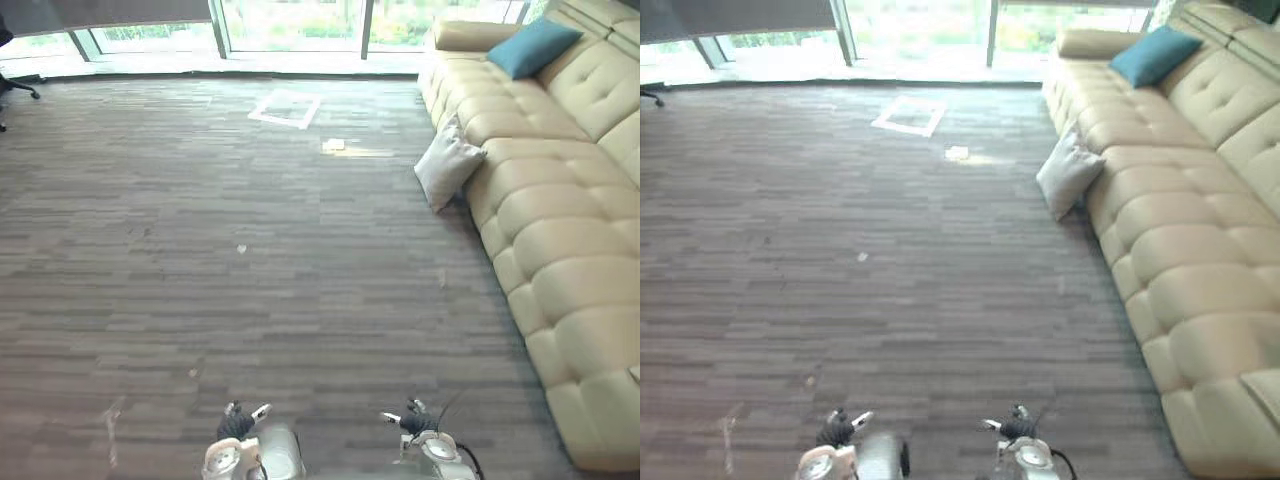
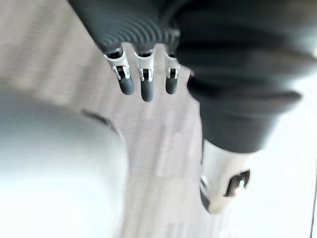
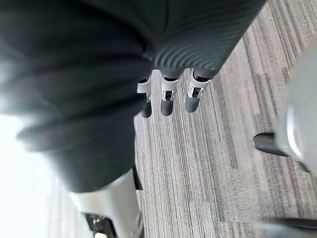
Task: Pick up cushions and gather them together orderly.
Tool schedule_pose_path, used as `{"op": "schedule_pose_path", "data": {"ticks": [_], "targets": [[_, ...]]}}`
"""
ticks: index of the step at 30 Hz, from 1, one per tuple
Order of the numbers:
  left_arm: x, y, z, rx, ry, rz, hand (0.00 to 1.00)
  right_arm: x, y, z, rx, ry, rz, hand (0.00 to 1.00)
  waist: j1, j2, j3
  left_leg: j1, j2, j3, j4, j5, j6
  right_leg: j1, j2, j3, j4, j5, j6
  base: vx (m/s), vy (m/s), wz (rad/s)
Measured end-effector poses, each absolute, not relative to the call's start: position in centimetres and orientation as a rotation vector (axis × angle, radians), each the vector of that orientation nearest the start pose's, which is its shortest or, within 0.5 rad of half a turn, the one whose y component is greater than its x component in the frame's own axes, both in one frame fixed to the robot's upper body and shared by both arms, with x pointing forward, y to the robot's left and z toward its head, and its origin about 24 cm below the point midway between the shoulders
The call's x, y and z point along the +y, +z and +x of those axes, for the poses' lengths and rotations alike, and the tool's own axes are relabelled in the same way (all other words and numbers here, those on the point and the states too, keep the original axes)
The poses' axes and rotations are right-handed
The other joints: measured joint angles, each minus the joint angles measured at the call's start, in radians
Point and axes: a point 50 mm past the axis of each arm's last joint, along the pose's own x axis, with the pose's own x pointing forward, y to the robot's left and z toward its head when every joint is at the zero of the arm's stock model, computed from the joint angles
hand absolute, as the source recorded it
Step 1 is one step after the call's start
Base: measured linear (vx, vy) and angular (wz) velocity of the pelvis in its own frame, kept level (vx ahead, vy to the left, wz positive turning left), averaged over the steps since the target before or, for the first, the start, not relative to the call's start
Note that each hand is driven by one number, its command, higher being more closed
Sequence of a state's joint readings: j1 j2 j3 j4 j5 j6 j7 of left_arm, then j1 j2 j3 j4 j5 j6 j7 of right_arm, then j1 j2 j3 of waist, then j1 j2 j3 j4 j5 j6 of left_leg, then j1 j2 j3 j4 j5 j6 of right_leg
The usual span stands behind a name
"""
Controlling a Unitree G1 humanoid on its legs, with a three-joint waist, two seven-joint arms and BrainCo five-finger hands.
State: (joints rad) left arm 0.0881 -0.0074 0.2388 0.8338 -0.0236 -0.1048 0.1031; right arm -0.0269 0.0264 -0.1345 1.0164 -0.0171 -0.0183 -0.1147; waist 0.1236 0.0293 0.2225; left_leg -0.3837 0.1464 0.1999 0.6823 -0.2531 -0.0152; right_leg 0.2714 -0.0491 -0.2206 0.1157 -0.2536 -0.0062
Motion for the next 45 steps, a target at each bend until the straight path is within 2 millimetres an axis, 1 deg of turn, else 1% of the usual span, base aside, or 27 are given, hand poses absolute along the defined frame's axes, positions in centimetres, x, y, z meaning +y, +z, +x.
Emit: {"op": "schedule_pose_path", "data": {"ticks": [1,2,3,6,8,9,11,13,16,19,21,22,24,25,26,27,28,30,31,33,35,36,37,38,40,43,45], "targets": [[19.5,-13.5,13.5,0.818,0.365,-0.076,0.00,-16.4,-15.0,14.2,0.985,-0.207,0.007,0.00,0.018,0.015,0.001,0.001,-0.027,-0.021,-0.257,0.170,-0.019,0.040,0.000,0.035,-0.024,-0.033,0.035,0.70,0.228,-0.71],[20.1,-13.4,13.7,0.814,0.374,-0.066,0.00,-16.0,-15.2,14.1,1.003,-0.196,0.008,0.00,0.034,-0.007,0.006,0.023,-0.052,-0.006,-0.250,0.221,0.023,0.082,-0.031,0.079,-0.046,-0.040,0.035,0.70,0.244,-0.46],[20.6,-13.3,13.8,0.806,0.376,-0.046,0.00,-15.4,-15.2,14.2,1.003,-0.174,0.005,0.00,0.028,-0.033,0.000,0.023,-0.070,0.000,-0.250,0.198,0.021,0.078,-0.048,0.095,-0.051,-0.012,0.012,0.69,0.251,-0.09],[21.3,-13.5,13.1,0.835,0.410,-0.050,0.00,-15.2,-15.2,13.8,1.004,-0.183,0.013,0.00,0.042,-0.047,-0.006,0.042,-0.072,0.010,-0.160,0.082,0.075,0.049,-0.068,0.150,0.083,0.108,0.070,0.65,0.267,0.04],[21.6,-13.9,12.2,0.869,0.427,-0.039,0.00,-15.3,-15.2,13.8,0.996,-0.188,0.014,0.00,0.047,-0.060,-0.012,0.118,-0.099,0.029,-0.169,0.016,0.080,-0.039,-0.101,0.198,0.352,0.156,0.146,0.70,0.291,-0.16],[21.9,-14.4,11.3,0.918,0.429,-0.023,0.00,-15.4,-15.3,13.6,0.998,-0.189,0.013,0.00,0.034,-0.068,-0.011,0.229,-0.141,0.035,-0.200,-0.036,0.079,-0.179,-0.137,0.230,0.725,0.244,0.196,0.53,0.193,-0.03],[21.8,-14.5,11.0,0.935,0.426,-0.020,0.00,-15.7,-15.2,13.3,0.987,-0.197,0.008,0.00,0.021,-0.065,-0.010,0.321,-0.163,0.025,-0.241,-0.064,0.077,-0.269,-0.157,0.192,0.924,0.219,0.158,0.48,0.154,0.10],[21.6,-14.7,10.8,0.944,0.414,-0.016,0.00,-15.9,-14.7,13.9,0.938,-0.203,0.009,0.00,-0.018,-0.050,-0.016,0.464,-0.164,-0.010,-0.346,-0.084,0.083,-0.399,-0.168,0.047,1.001,0.123,0.062,0.59,0.088,0.44],[21.7,-15.0,10.5,0.974,0.404,-0.004,0.00,-16.7,-14.2,14.9,0.895,-0.231,0.011,0.00,-0.038,-0.052,-0.011,0.633,-0.129,-0.039,-0.462,-0.105,0.074,-0.572,-0.135,-0.121,0.712,0.029,0.032,0.52,-0.003,0.38],[21.9,-15.2,9.9,1.003,0.387,0.019,0.00,-17.4,-13.9,15.5,0.882,-0.232,-0.005,0.00,-0.073,-0.052,-0.006,0.753,-0.110,-0.073,-0.547,-0.109,0.070,-0.611,-0.043,-0.148,0.230,0.160,0.043,0.78,-0.116,0.45],[22.3,-15.2,9.5,1.007,0.395,0.028,0.00,-17.6,-14.1,15.2,0.899,-0.235,-0.012,0.00,-0.074,-0.074,0.001,0.825,-0.131,-0.107,-0.548,-0.109,0.070,-0.623,-0.018,-0.120,0.126,0.203,0.007,0.79,-0.186,0.46],[21.7,-15.4,9.1,1.024,0.386,0.017,0.00,-18.2,-14.1,15.0,0.899,-0.250,-0.017,0.00,-0.091,-0.053,-0.007,0.849,-0.112,-0.144,-0.508,-0.108,0.067,-0.644,-0.012,-0.086,0.233,0.294,-0.073,0.81,-0.207,0.57],[20.1,-15.7,9.1,1.032,0.361,-0.012,0.00,-19.8,-14.0,14.8,0.900,-0.285,-0.036,0.00,-0.091,0.009,-0.030,0.793,-0.051,-0.177,-0.335,-0.094,0.046,-0.650,0.014,-0.128,0.337,0.230,-0.096,0.80,-0.187,0.36],[19.8,-15.7,9.3,1.025,0.373,-0.038,0.00,-20.2,-13.8,14.9,0.895,-0.291,-0.043,0.00,-0.092,0.035,-0.028,0.714,-0.019,-0.191,-0.149,-0.031,-0.009,-0.630,0.038,-0.138,0.353,0.175,-0.101,0.96,-0.187,-0.14],[19.9,-15.6,9.5,1.019,0.389,-0.054,0.00,-20.2,-13.6,15.2,0.881,-0.288,-0.049,0.00,-0.089,0.054,-0.015,0.574,0.008,-0.210,0.142,0.254,-0.063,-0.556,0.083,-0.124,0.325,0.119,-0.111,0.80,-0.155,-0.24],[19.9,-15.7,9.3,1.022,0.395,-0.057,0.00,-20.2,-13.6,15.2,0.881,-0.288,-0.049,0.00,-0.084,0.061,-0.009,0.535,0.027,-0.205,0.227,0.271,-0.090,-0.522,0.101,-0.115,0.307,0.108,-0.115,0.95,-0.128,-0.41],[20.2,-15.4,9.9,1.000,0.397,-0.054,0.00,-19.7,-13.8,15.1,0.891,-0.293,-0.025,0.00,-0.080,0.050,0.012,0.435,0.087,-0.144,0.431,0.170,-0.067,-0.404,0.135,-0.093,0.249,0.084,-0.128,0.63,-0.060,-0.29],[21.6,-14.9,10.3,0.966,0.407,-0.020,0.00,-18.3,-14.2,14.7,0.921,-0.280,0.014,0.00,-0.061,0.000,0.033,0.324,0.098,-0.080,0.512,0.059,-0.043,-0.246,0.137,-0.047,0.156,0.070,-0.130,0.82,-0.089,-0.31],[22.3,-14.6,10.6,0.951,0.407,0.005,0.00,-17.6,-14.6,14.4,0.944,-0.268,0.032,0.00,-0.058,-0.037,0.035,0.234,0.076,-0.041,0.458,-0.005,-0.021,-0.157,0.123,-0.010,0.089,0.070,-0.130,0.72,-0.064,-0.41],[22.3,-14.5,10.8,0.937,0.398,0.013,0.00,-16.8,-14.8,14.4,0.962,-0.244,0.038,0.00,-0.037,-0.050,0.042,0.126,0.032,-0.019,0.249,-0.060,0.005,-0.088,0.099,0.033,0.056,0.069,-0.126,0.68,0.035,-0.79],[22.0,-14.5,10.8,0.937,0.390,0.014,0.00,-16.6,-14.8,14.4,0.963,-0.242,0.036,0.00,-0.015,-0.045,0.047,0.061,-0.020,-0.046,-0.025,-0.026,-0.004,-0.045,0.070,0.076,0.052,0.040,-0.082,0.63,0.158,-1.01],[21.5,-14.9,9.9,0.964,0.387,0.004,0.00,-16.6,-14.8,14.2,0.966,-0.245,0.034,0.00,-0.008,-0.028,0.044,0.044,-0.042,-0.103,-0.262,0.085,-0.027,-0.008,0.064,0.122,0.047,-0.009,-0.054,0.62,0.273,-1.05],[21.4,-15.1,9.2,0.986,0.393,0.003,0.00,-16.7,-15.0,13.7,0.978,-0.249,0.033,0.00,0.002,-0.018,0.040,0.051,-0.045,-0.116,-0.266,0.229,-0.036,0.020,0.059,0.159,0.046,-0.047,-0.028,0.75,0.359,-1.06],[22.4,-15.0,8.9,0.995,0.411,0.030,0.00,-15.5,-15.0,13.8,0.979,-0.227,0.052,0.00,-0.002,-0.064,0.025,0.056,-0.085,-0.099,-0.246,0.180,-0.007,0.017,0.011,0.196,0.061,-0.042,-0.028,0.71,0.370,-0.60],[22.4,-14.9,9.3,0.981,0.411,0.029,0.00,-15.2,-15.0,13.9,0.976,-0.225,0.058,0.00,-0.001,-0.067,0.021,0.063,-0.089,-0.089,-0.216,0.121,0.008,-0.033,-0.005,0.233,0.160,-0.004,-0.010,0.56,0.302,-0.43],[22.4,-15.1,8.7,1.002,0.419,0.029,0.00,-14.8,-15.0,13.7,0.979,-0.203,0.048,0.00,0.024,-0.072,0.023,0.199,-0.082,0.027,-0.203,0.041,0.064,-0.167,-0.069,0.249,0.570,0.052,0.086,0.47,0.259,-0.85],[22.2,-15.1,8.9,1.004,0.414,0.025,0.00,-14.9,-14.6,14.2,0.945,-0.196,0.047,0.00,0.010,-0.060,0.028,0.310,-0.086,0.058,-0.218,-0.020,0.063,-0.257,-0.122,0.149,0.800,0.044,0.076,0.46,0.217,-0.78]]}}
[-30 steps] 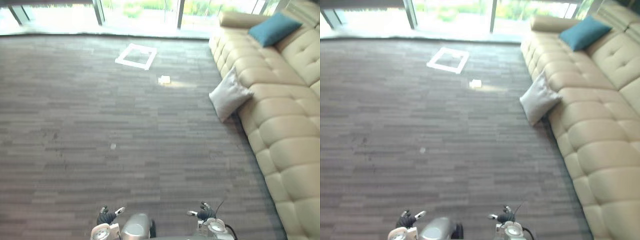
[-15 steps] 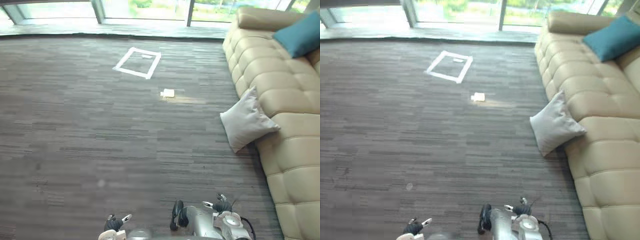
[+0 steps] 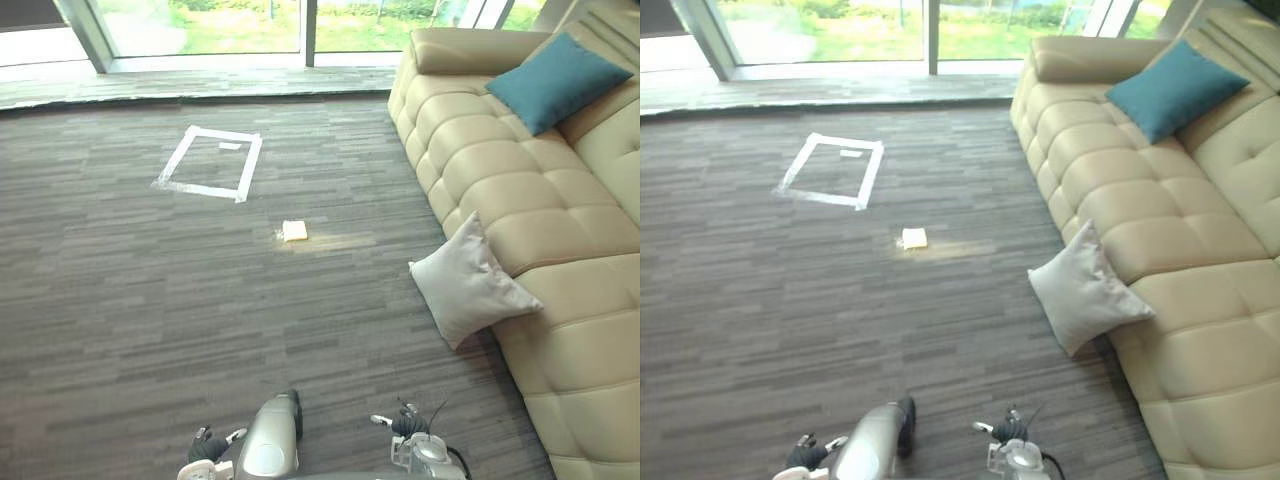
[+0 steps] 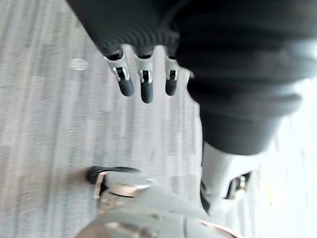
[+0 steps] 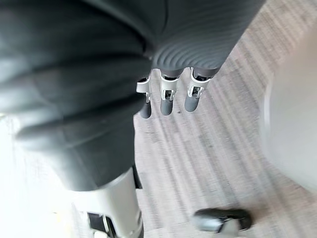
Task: Pick up cushions and gather them together orderly.
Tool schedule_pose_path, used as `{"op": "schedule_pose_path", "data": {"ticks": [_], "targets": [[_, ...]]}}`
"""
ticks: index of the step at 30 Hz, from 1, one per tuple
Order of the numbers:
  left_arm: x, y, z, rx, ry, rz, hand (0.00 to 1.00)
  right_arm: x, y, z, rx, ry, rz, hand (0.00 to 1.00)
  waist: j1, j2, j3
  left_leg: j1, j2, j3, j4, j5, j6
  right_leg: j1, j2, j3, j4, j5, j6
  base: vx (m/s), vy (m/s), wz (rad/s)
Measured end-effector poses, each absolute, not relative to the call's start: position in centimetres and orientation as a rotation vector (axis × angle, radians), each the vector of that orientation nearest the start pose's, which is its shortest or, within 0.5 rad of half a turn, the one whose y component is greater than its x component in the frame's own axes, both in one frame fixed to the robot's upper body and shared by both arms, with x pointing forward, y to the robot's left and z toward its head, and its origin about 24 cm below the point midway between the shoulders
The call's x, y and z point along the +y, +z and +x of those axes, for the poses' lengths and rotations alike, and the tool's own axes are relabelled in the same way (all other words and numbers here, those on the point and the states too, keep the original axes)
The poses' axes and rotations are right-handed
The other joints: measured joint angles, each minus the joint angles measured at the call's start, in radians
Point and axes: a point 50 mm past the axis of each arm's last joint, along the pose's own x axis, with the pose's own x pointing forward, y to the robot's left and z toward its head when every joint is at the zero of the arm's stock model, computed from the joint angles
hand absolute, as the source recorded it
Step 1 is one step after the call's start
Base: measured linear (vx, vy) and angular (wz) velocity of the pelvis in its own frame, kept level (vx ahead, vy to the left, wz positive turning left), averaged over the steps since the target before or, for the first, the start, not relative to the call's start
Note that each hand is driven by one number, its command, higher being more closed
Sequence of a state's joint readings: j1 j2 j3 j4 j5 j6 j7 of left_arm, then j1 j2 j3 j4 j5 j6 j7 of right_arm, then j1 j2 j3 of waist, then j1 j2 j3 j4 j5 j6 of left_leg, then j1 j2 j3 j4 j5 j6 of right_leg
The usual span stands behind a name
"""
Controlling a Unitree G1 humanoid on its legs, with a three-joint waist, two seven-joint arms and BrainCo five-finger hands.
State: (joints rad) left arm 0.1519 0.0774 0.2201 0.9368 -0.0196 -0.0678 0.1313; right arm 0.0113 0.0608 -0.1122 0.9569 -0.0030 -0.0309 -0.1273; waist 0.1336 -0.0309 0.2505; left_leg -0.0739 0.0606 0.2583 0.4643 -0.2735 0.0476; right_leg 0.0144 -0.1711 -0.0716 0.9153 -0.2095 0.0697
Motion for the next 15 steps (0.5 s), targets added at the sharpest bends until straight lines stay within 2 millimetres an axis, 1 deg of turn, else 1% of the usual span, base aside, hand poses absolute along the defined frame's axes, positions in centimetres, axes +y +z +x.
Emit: {"op": "schedule_pose_path", "data": {"ticks": [1,2,3,4,5,6,7,8,9,10,11,12,13,14,15], "targets": [[22.1,-15.1,9.0,1.002,0.412,0.024,0.00,-14.9,-14.5,14.4,0.934,-0.192,0.039,0.00,-0.019,0.011,-0.004,0.065,0.008,0.026,-0.026,-0.024,-0.003,-0.054,-0.031,-0.091,0.047,-0.023,-0.026,0.45,0.141,-0.40],[22.1,-15.2,8.9,1.012,0.412,0.022,0.00,-14.9,-14.4,14.5,0.923,-0.187,0.027,0.00,-0.023,0.014,-0.009,0.118,0.018,0.056,-0.062,-0.029,-0.005,-0.089,-0.047,-0.171,0.015,-0.056,-0.035,0.37,0.101,-0.49],[22.1,-15.2,8.8,1.017,0.413,0.023,0.00,-14.9,-14.4,14.5,0.922,-0.182,0.022,0.00,-0.024,0.014,-0.010,0.154,0.023,0.074,-0.089,-0.029,-0.005,-0.103,-0.051,-0.217,-0.027,-0.068,-0.036,0.35,0.060,-0.66],[22.1,-15.3,8.6,1.028,0.412,0.025,0.00,-14.9,-14.3,14.7,0.913,-0.175,0.012,0.00,-0.028,0.016,-0.011,0.212,0.036,0.110,-0.136,-0.029,-0.006,-0.140,-0.046,-0.304,-0.133,-0.078,-0.041,0.36,0.042,-0.69],[22.2,-15.4,8.3,1.038,0.409,0.028,0.00,-14.9,-14.2,15.0,0.903,-0.173,0.010,0.00,-0.034,0.017,-0.013,0.245,0.046,0.139,-0.170,-0.032,-0.018,-0.179,-0.030,-0.365,-0.244,-0.067,-0.047,0.43,0.049,-0.64],[22.2,-15.4,8.3,1.042,0.408,0.029,0.00,-15.0,-14.1,15.1,0.900,-0.171,0.009,0.00,-0.037,0.017,-0.013,0.256,0.049,0.149,-0.183,-0.033,-0.024,-0.197,-0.020,-0.382,-0.290,-0.057,-0.054,0.38,0.021,-0.58],[22.3,-15.5,8.1,1.052,0.404,0.035,0.00,-15.0,-14.0,15.5,0.892,-0.166,0.007,0.00,-0.046,0.017,-0.013,0.291,0.052,0.168,-0.210,-0.037,-0.043,-0.230,0.006,-0.414,-0.408,-0.002,-0.062,0.44,-0.011,-0.40],[22.3,-15.6,8.0,1.062,0.385,0.053,0.00,-15.1,-13.9,15.7,0.885,-0.163,0.002,0.00,-0.058,0.016,-0.013,0.319,0.049,0.167,-0.223,-0.048,-0.064,-0.236,0.040,-0.415,-0.516,0.073,-0.078,0.46,-0.035,-0.32],[22.3,-15.6,7.9,1.064,0.380,0.058,0.00,-15.2,-13.9,15.7,0.885,-0.162,-0.002,0.00,-0.062,0.014,-0.015,0.327,0.047,0.165,-0.224,-0.055,-0.076,-0.233,0.052,-0.411,-0.565,0.114,-0.090,0.50,-0.084,-0.08],[22.7,-15.5,7.7,1.069,0.374,0.072,0.00,-15.2,-14.1,15.2,0.897,-0.160,-0.010,0.00,-0.068,-0.009,-0.026,0.358,0.021,0.149,-0.233,-0.068,-0.098,-0.222,0.057,-0.403,-0.619,0.232,-0.152,0.52,-0.115,-0.12],[21.7,-15.8,7.9,1.075,0.346,0.058,0.00,-16.0,-14.0,15.4,0.891,-0.164,-0.033,0.00,-0.067,0.029,-0.036,0.388,0.052,0.132,-0.229,-0.076,-0.117,-0.222,0.073,-0.413,-0.567,0.198,-0.190,0.51,-0.102,-0.08],[21.4,-15.8,8.0,1.074,0.337,0.051,0.00,-16.1,-14.0,15.3,0.893,-0.167,-0.036,0.00,-0.069,0.040,-0.045,0.383,0.064,0.125,-0.209,-0.072,-0.125,-0.221,0.079,-0.417,-0.562,0.182,-0.191,0.51,-0.139,0.01],[21.1,-15.7,8.3,1.056,0.334,0.045,0.00,-16.3,-14.0,15.1,0.890,-0.176,-0.034,0.00,-0.078,0.052,-0.050,0.334,0.093,0.083,-0.068,-0.068,-0.132,-0.197,0.098,-0.425,-0.566,0.123,-0.181,0.38,-0.134,0.10],[21.0,-15.7,8.5,1.049,0.335,0.040,0.00,-16.4,-14.0,15.2,0.889,-0.177,-0.037,0.00,-0.077,0.058,-0.049,0.310,0.111,0.068,-0.004,-0.065,-0.134,-0.186,0.107,-0.424,-0.569,0.115,-0.182,0.43,-0.190,-0.04],[20.7,-15.7,8.6,1.046,0.340,0.018,0.00,-16.6,-14.0,15.1,0.890,-0.174,-0.045,0.00,-0.075,0.079,-0.050,0.206,0.173,0.012,0.246,-0.014,-0.132,-0.147,0.144,-0.414,-0.588,0.087,-0.190,0.48,-0.137,-0.38]]}}
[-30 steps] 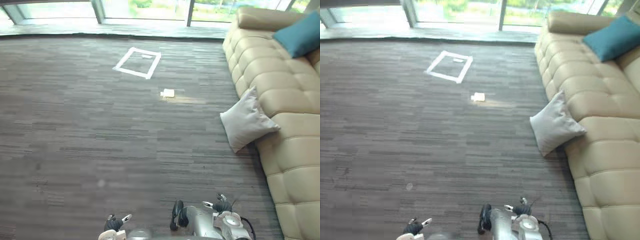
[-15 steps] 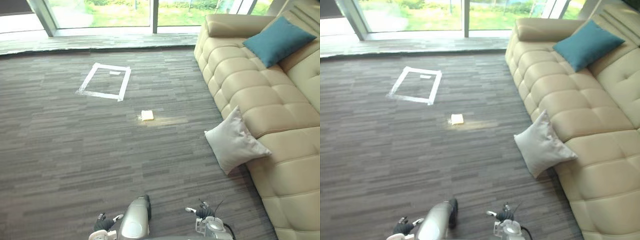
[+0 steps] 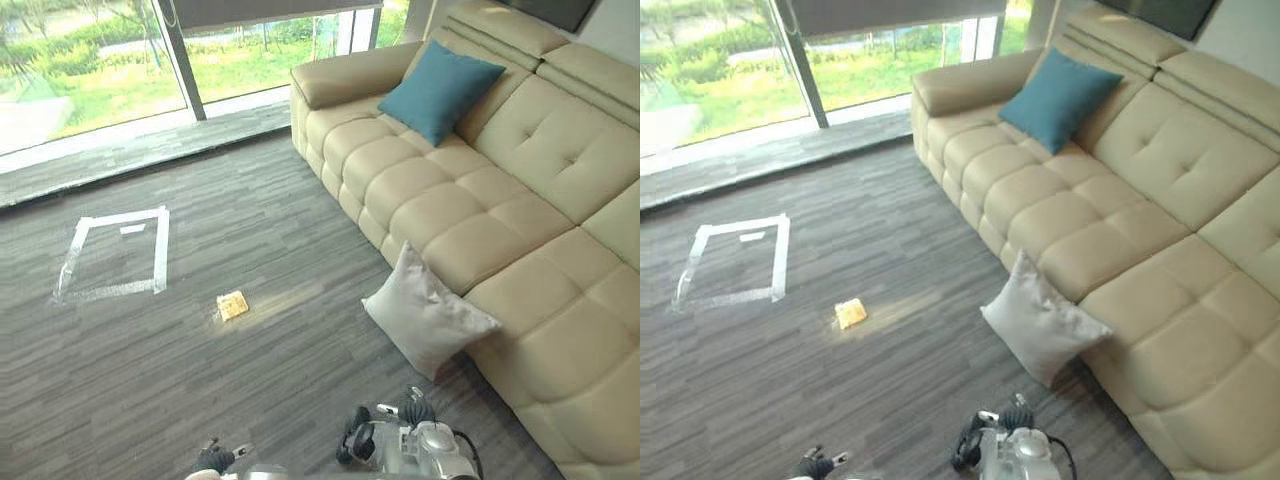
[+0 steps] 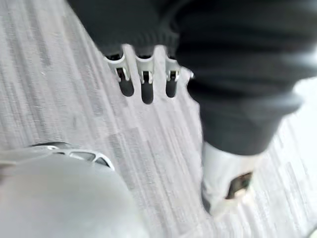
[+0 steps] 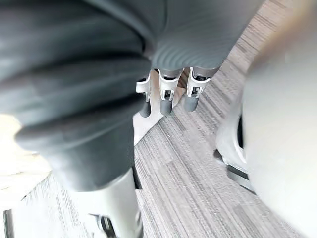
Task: Pick up cushions and gather them together orderly.
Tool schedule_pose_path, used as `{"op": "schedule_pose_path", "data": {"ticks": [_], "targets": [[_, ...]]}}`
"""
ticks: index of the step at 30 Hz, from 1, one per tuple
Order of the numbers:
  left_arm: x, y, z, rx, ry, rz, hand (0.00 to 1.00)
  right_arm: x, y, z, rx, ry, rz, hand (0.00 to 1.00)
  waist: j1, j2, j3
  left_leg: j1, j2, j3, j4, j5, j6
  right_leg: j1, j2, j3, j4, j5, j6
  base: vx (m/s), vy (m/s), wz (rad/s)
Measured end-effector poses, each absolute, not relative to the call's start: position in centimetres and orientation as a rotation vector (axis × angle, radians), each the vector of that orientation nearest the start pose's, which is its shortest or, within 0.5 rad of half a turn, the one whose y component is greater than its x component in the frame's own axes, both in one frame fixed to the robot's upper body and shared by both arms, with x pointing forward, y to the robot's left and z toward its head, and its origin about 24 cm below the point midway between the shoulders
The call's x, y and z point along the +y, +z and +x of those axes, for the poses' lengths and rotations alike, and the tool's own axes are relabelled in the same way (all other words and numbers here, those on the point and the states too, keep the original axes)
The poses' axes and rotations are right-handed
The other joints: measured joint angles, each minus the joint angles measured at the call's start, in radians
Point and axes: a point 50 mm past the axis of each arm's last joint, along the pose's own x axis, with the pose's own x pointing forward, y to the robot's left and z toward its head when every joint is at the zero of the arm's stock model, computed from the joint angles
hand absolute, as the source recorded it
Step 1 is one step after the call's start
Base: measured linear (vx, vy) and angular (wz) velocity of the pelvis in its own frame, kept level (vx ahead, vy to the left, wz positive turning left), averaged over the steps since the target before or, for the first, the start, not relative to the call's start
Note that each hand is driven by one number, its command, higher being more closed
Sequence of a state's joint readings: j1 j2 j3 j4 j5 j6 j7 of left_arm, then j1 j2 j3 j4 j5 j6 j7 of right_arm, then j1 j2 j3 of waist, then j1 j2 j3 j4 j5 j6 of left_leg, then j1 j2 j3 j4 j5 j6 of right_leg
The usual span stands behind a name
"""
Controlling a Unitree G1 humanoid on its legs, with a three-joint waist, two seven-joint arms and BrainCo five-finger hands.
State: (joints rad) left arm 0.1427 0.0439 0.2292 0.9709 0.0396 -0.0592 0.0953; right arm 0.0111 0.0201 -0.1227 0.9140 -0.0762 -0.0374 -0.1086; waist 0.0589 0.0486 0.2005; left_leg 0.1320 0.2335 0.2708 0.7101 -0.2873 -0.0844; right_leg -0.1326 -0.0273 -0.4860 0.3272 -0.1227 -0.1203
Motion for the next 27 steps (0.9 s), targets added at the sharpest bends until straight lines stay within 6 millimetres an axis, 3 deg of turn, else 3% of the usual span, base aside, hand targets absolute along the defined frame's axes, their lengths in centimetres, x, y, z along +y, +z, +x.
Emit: {"op": "schedule_pose_path", "data": {"ticks": [1,3,4,5,7,8,10,11,12,13,14,15,16,19,22,26,27], "targets": [[20.6,-15.6,8.6,1.041,0.351,0.003,0.00,-16.5,-14.0,15.1,0.897,-0.175,-0.045,0.00,0.004,0.004,0.005,-0.083,0.050,-0.041,0.204,0.031,0.010,0.049,0.038,0.021,-0.012,-0.028,-0.008,0.47,-0.103,-0.48],[21.1,-15.5,8.8,1.029,0.360,0.010,0.00,-16.1,-14.2,14.8,0.912,-0.172,-0.035,0.00,0.009,-0.008,0.011,-0.136,0.059,-0.060,0.276,-0.004,0.003,0.095,0.048,0.051,-0.016,-0.064,-0.018,0.38,-0.062,-0.63],[21.5,-15.2,9.0,1.010,0.369,0.022,0.00,-15.7,-14.4,14.5,0.930,-0.175,-0.019,0.00,0.016,-0.036,0.016,-0.199,0.033,-0.067,0.238,-0.038,0.013,0.138,0.048,0.102,-0.029,-0.073,-0.005,0.33,-0.054,-0.77],[21.6,-15.2,9.0,1.008,0.370,0.022,0.00,-15.7,-14.5,14.3,0.936,-0.177,-0.016,0.00,0.020,-0.044,0.015,-0.211,0.024,-0.071,0.211,-0.046,0.015,0.141,0.048,0.117,-0.036,-0.074,-0.002,0.32,-0.030,-0.95],[21.4,-15.1,9.2,0.999,0.371,0.020,0.00,-15.8,-14.6,14.1,0.946,-0.189,-0.012,0.00,0.040,-0.045,0.017,-0.284,-0.033,-0.117,-0.003,-0.061,0.019,0.173,0.047,0.215,-0.054,-0.082,0.020,0.32,0.096,-1.13],[21.3,-15.1,9.2,0.999,0.374,0.020,0.00,-15.8,-14.6,14.1,0.945,-0.192,-0.008,0.00,0.042,-0.044,0.017,-0.296,-0.047,-0.137,-0.036,-0.061,0.019,0.178,0.046,0.232,-0.054,-0.085,0.025,0.41,0.189,-1.25],[21.2,-15.1,9.2,0.996,0.381,0.011,0.00,-15.7,-14.6,14.2,0.946,-0.195,-0.002,0.00,0.054,-0.044,0.018,-0.328,-0.125,-0.294,-0.176,-0.044,0.008,0.204,0.038,0.318,-0.051,-0.106,0.058,0.36,0.268,-1.08],[21.2,-15.1,9.1,0.997,0.390,0.004,0.00,-15.5,-14.6,14.1,0.948,-0.193,0.000,0.00,0.055,-0.044,0.016,-0.328,-0.152,-0.368,-0.224,0.007,-0.009,0.206,0.034,0.365,-0.038,-0.125,0.083,0.24,0.223,-0.92],[21.2,-15.2,9.0,0.998,0.392,0.003,0.00,-15.4,-14.6,14.1,0.949,-0.191,0.000,0.00,0.058,-0.044,0.016,-0.321,-0.158,-0.373,-0.229,0.038,-0.014,0.205,0.033,0.386,-0.027,-0.133,0.092,0.23,0.266,-1.25],[21.5,-15.2,8.7,1.006,0.401,0.008,0.00,-15.0,-14.8,13.6,0.965,-0.183,0.003,0.00,0.064,-0.051,0.004,-0.295,-0.159,-0.323,-0.221,0.057,0.007,0.201,0.028,0.458,-0.014,-0.147,0.116,0.30,0.349,-1.41],[21.8,-15.2,8.4,1.014,0.410,0.013,0.00,-14.5,-14.9,13.3,0.973,-0.157,0.000,0.00,0.065,-0.069,-0.013,-0.283,-0.153,-0.256,-0.211,0.017,0.026,0.200,0.018,0.508,-0.032,-0.143,0.122,0.36,0.410,-1.61],[21.9,-15.3,8.2,1.016,0.414,0.015,0.00,-14.4,-15.0,13.1,0.979,-0.153,0.002,0.00,0.067,-0.070,-0.015,-0.266,-0.147,-0.209,-0.210,0.001,0.037,0.201,0.008,0.528,-0.029,-0.140,0.127,0.29,0.324,-1.17],[22.0,-15.3,8.1,1.018,0.415,0.016,0.00,-14.3,-15.0,13.0,0.983,-0.153,0.005,0.00,0.069,-0.069,-0.018,-0.260,-0.141,-0.186,-0.214,-0.001,0.042,0.200,0.002,0.527,-0.018,-0.139,0.128,0.26,0.281,-1.20],[22.2,-15.4,7.9,1.030,0.427,0.021,0.00,-14.2,-15.0,13.0,0.983,-0.155,0.014,0.00,0.074,-0.076,-0.023,-0.150,-0.134,-0.052,-0.271,-0.012,0.062,0.145,-0.069,0.389,0.143,-0.128,0.146,0.21,0.229,-1.17],[22.1,-15.6,7.5,1.055,0.422,0.025,0.00,-14.5,-14.9,13.1,0.972,-0.153,-0.002,0.00,0.061,-0.063,-0.026,-0.019,-0.110,0.030,-0.366,-0.015,0.067,0.135,-0.174,0.110,0.262,-0.152,0.126,0.18,0.121,-0.80],[22.1,-15.8,7.5,1.076,0.374,0.060,0.00,-14.8,-14.9,13.3,0.962,-0.167,-0.001,0.00,0.044,-0.060,-0.027,0.022,-0.080,0.074,-0.420,-0.013,0.064,0.088,-0.159,0.067,0.144,-0.140,0.156,0.12,-0.057,-0.49],[22.1,-15.8,7.5,1.084,0.351,0.072,0.00,-15.0,-14.8,13.4,0.959,-0.175,0.001,0.00,0.042,-0.062,-0.028,0.034,-0.087,0.092,-0.431,-0.009,0.056,0.064,-0.155,0.068,0.069,-0.089,0.149,0.13,-0.148,-0.50]]}}
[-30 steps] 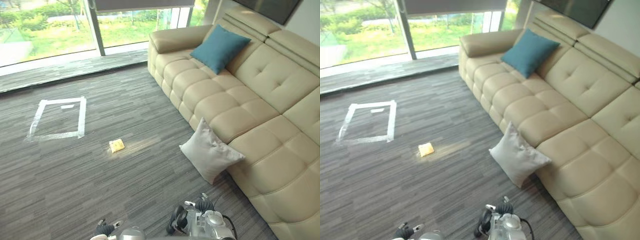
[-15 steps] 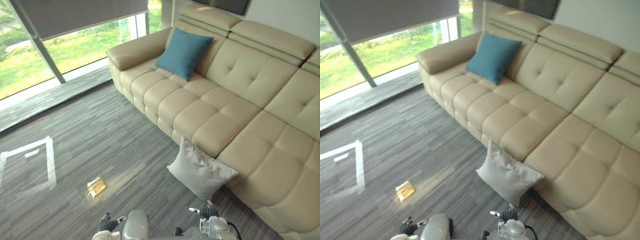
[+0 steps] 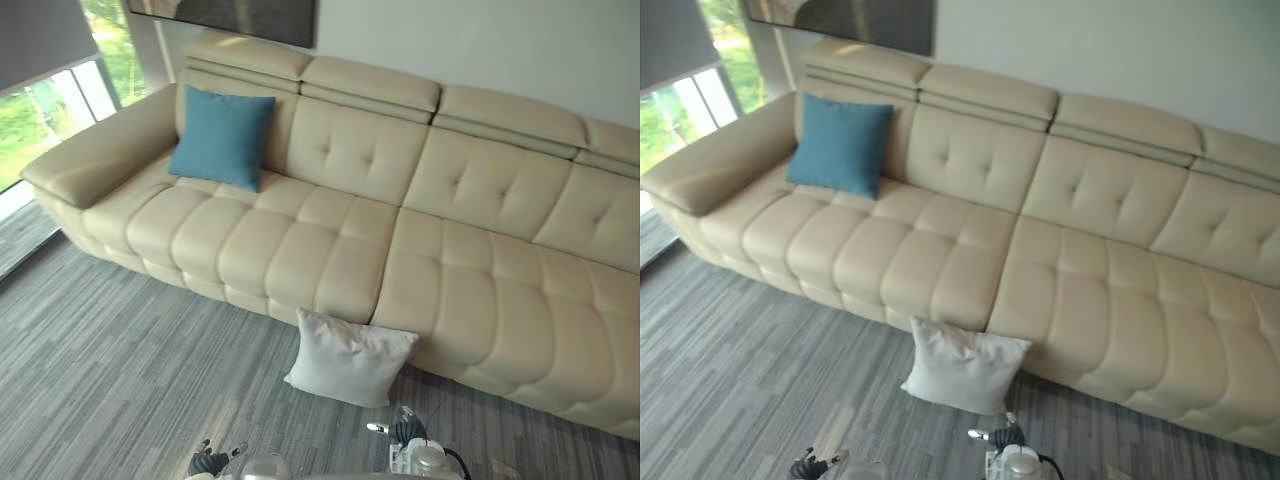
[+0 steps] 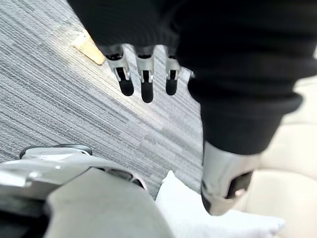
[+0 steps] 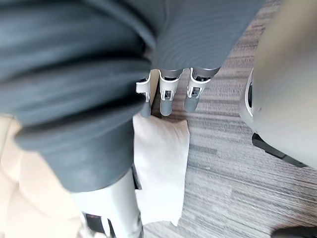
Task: Pick up cushions and gather them together orderly.
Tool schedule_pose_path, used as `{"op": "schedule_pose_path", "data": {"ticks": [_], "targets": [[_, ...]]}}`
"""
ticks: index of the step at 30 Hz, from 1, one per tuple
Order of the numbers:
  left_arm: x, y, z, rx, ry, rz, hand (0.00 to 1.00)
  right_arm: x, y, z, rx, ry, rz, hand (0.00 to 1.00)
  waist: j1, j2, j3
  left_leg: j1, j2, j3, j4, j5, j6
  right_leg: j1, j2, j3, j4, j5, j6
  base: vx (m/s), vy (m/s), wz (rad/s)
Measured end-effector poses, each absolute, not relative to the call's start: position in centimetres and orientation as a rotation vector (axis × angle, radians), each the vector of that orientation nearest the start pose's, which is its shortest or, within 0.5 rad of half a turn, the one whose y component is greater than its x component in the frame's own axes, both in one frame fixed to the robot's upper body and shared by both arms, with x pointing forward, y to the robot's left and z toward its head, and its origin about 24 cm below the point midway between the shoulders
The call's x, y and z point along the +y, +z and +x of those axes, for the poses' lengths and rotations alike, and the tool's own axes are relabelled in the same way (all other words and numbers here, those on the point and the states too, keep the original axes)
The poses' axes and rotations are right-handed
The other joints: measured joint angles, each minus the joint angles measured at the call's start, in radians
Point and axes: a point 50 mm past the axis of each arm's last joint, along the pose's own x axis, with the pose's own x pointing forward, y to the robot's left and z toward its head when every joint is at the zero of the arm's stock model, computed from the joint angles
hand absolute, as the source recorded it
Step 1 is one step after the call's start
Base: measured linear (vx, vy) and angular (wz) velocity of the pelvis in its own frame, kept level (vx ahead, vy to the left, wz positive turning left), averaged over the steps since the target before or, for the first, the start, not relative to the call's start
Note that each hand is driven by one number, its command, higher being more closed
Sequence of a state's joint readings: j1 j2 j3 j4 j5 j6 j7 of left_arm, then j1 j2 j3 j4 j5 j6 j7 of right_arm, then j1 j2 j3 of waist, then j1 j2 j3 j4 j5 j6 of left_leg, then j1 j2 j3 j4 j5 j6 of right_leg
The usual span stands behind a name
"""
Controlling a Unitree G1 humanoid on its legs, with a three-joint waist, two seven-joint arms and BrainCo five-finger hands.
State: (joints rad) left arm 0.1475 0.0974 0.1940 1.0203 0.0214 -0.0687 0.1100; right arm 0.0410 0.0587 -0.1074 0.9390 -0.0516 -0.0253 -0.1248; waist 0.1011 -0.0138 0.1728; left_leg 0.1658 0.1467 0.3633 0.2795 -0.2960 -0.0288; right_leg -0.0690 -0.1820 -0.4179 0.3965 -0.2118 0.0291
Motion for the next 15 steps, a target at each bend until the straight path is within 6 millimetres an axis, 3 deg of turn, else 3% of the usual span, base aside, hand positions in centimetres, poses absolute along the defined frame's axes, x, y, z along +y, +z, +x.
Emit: {"op": "schedule_pose_path", "data": {"ticks": [1,2,6,8,10,11,13,15], "targets": [[22.4,-15.8,7.4,1.087,0.345,0.082,0.00,-15.0,-14.8,13.4,0.961,-0.169,-0.007,0.00,-0.002,-0.021,0.004,0.022,-0.028,0.004,-0.020,0.006,-0.013,-0.006,0.002,0.025,-0.075,0.123,-0.017,0.15,-0.184,-0.55],[21.7,-16.0,7.6,1.097,0.332,0.070,0.00,-15.6,-14.7,13.7,0.949,-0.175,-0.027,0.00,-0.007,0.004,0.009,0.045,-0.013,-0.008,-0.038,0.006,-0.031,0.004,0.020,0.032,-0.065,0.121,-0.020,0.11,-0.135,-0.38],[20.8,-16.2,7.6,1.107,0.307,0.063,0.00,-16.1,-14.6,13.8,0.945,-0.189,-0.035,0.00,-0.009,0.041,-0.005,0.043,0.030,-0.019,-0.050,0.018,-0.053,0.000,0.076,0.033,-0.091,0.079,-0.037,0.14,-0.207,-0.19],[21.0,-15.9,8.0,1.083,0.311,0.065,0.00,-16.2,-14.7,13.6,0.950,-0.205,-0.020,0.00,-0.008,0.025,0.005,-0.043,0.089,-0.076,0.181,0.018,-0.052,0.049,0.102,0.016,-0.121,0.050,-0.035,0.09,-0.232,0.21],[20.9,-15.8,8.1,1.062,0.330,0.047,0.00,-16.3,-14.8,13.4,0.958,-0.212,-0.023,0.00,-0.002,0.034,0.008,-0.151,0.147,-0.150,0.439,0.039,-0.032,0.100,0.135,0.015,-0.129,0.028,-0.047,0.11,-0.178,0.05],[20.9,-15.7,8.2,1.051,0.337,0.043,0.00,-16.4,-14.9,13.2,0.967,-0.221,-0.021,0.00,0.002,0.033,0.008,-0.199,0.159,-0.180,0.512,0.023,-0.045,0.120,0.147,0.022,-0.139,0.016,-0.051,0.12,-0.093,-0.14],[21.0,-15.6,8.3,1.044,0.336,0.046,0.00,-16.4,-15.0,13.1,0.979,-0.227,-0.015,0.00,0.007,0.027,0.008,-0.234,0.139,-0.183,0.473,0.001,-0.060,0.131,0.148,0.042,-0.157,0.016,-0.055,0.15,-0.007,-0.32],[21.0,-15.5,8.5,1.038,0.331,0.050,0.00,-16.4,-15.0,13.1,0.979,-0.230,-0.013,0.00,0.010,0.026,0.009,-0.253,0.103,-0.185,0.366,-0.012,-0.049,0.141,0.135,0.058,-0.170,0.031,-0.060,0.18,0.084,-0.41]]}}
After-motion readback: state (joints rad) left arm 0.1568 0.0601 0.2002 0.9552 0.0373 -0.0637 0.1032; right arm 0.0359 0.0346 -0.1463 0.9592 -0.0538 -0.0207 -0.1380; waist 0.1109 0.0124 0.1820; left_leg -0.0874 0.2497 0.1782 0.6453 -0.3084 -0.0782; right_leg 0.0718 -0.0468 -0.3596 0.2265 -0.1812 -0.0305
